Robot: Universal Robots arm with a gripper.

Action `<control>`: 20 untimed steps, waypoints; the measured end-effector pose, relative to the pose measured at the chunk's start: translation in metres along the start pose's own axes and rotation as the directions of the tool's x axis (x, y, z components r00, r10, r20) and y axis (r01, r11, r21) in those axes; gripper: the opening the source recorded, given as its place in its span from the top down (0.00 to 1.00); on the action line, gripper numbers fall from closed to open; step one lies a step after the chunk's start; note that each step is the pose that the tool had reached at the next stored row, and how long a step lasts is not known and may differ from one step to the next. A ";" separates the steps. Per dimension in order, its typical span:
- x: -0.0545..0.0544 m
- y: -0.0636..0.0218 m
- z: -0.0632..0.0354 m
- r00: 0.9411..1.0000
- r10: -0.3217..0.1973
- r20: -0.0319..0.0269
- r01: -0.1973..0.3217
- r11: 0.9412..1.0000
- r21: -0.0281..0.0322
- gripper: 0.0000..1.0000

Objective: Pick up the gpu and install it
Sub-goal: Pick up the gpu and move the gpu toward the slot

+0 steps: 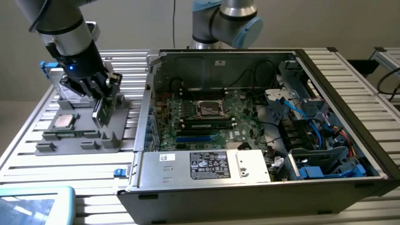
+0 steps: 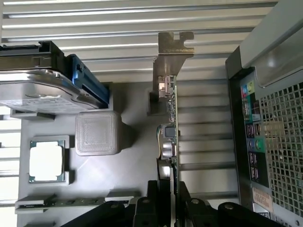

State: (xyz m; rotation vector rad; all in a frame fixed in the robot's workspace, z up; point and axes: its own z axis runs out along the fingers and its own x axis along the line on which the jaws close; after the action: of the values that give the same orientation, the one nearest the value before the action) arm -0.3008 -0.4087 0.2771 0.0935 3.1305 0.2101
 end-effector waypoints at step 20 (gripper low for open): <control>-0.020 0.0122 -0.0902 1.000 0.000 0.000 0.000 1.000 0.000 0.73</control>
State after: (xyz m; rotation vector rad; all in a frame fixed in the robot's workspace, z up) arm -0.2812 -0.4098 0.3681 0.0935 3.1306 0.2101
